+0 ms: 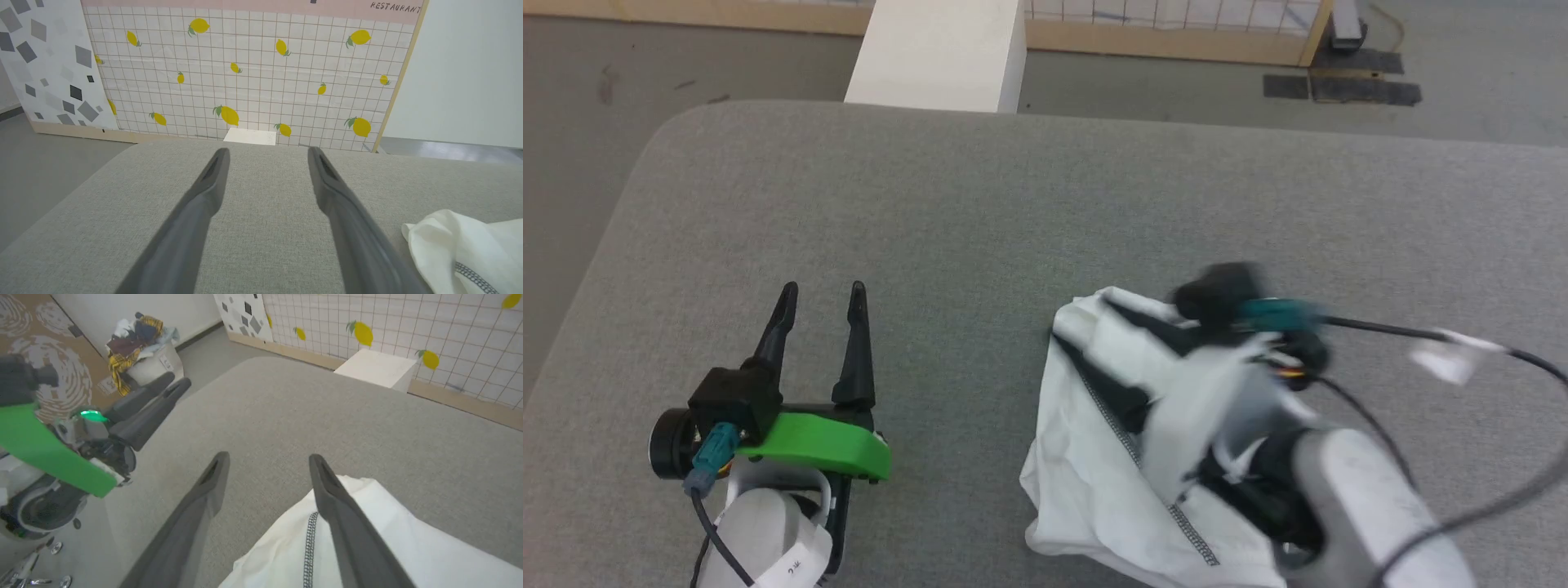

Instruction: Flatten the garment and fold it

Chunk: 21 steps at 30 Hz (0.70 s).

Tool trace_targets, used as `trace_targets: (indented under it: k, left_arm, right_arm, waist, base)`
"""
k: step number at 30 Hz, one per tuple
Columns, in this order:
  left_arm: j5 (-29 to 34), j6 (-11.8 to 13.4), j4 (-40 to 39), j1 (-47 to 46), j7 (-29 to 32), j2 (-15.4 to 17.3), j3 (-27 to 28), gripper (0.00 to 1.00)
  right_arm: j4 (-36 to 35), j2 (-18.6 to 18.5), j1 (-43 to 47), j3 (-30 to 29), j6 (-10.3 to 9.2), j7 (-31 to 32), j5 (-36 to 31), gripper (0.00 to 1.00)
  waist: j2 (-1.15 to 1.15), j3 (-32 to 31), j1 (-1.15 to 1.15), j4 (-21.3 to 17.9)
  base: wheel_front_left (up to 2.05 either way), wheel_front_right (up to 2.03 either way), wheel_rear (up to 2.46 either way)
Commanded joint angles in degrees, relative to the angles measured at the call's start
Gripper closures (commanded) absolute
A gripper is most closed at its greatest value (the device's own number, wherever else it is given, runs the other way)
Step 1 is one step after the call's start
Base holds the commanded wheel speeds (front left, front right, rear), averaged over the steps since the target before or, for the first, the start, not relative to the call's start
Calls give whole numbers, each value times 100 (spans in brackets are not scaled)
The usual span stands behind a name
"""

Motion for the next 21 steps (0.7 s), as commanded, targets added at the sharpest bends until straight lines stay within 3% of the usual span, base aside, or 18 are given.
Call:
trace_targets:
  k: [1, 7, 10, 21]
  left_arm:
    - [70, -38, -37, 35, -26, -26, 20, 0]
    - [113, -40, -117, 121, -26, -32, 63, 0]
    - [127, -46, -129, 154, -26, -34, 75, 0]
    - [149, -80, -132, 203, -26, -37, 56, 0]
  right_arm:
    - [-185, -11, 224, -254, -8, -325, 26, 0]
    - [-385, -11, 1155, -1727, -8, -1467, 367, 0]
    - [-97, -11, 1527, -2159, -8, -1570, 580, 0]
    - [911, -11, 1706, -2230, -8, -845, 1143, 0]
  waist:
    - [0, -127, 0, -123]
    - [0, -294, 0, -303]
    - [0, -324, 0, -363]
    - [0, -262, 0, -382]
  base:
    - [0, 0, 0]
    - [0, 0, 0]
    - [0, 0, 0]
    - [0, 0, 0]
